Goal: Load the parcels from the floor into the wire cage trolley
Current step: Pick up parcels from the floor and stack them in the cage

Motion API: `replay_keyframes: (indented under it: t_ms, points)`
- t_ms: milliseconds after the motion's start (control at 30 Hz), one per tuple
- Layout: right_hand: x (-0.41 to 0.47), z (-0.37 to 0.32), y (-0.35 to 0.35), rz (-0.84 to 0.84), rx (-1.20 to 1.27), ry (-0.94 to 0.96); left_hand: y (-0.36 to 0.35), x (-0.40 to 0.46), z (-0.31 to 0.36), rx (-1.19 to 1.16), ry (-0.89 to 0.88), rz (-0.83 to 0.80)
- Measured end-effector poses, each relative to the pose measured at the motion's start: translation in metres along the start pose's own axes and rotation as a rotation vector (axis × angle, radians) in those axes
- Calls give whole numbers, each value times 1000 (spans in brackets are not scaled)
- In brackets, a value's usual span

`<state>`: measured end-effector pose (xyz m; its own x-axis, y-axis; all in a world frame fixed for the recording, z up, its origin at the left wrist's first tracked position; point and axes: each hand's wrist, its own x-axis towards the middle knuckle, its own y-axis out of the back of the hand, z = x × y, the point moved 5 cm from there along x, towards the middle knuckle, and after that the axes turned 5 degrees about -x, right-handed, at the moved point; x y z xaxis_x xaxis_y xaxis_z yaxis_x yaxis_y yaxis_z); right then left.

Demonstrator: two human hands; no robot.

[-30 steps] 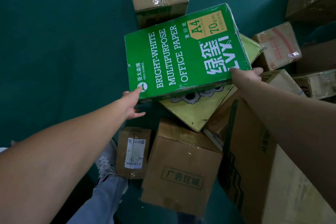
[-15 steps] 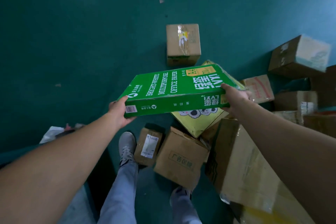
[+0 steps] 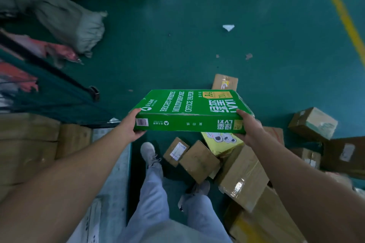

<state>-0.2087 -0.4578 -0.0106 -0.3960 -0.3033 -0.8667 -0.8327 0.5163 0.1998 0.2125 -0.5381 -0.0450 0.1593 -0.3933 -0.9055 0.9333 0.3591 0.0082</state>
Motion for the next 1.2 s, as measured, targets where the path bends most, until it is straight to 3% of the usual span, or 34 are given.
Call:
replay_keyframes:
  t_ms: [267, 533, 933, 1200]
  points:
    - [-115, 1, -38, -124, -149, 79, 109, -104, -4, -107, -17, 35]
    - [-170, 38, -108, -225, -251, 180, 229, -158, -21, -206, -61, 61]
    - [-326, 157, -279, -441, -508, 308, 489, -247, -85, -395, -174, 188]
    - [-451, 244, -419, -658, -722, 430, 661, -337, -133, -506, -330, 424]
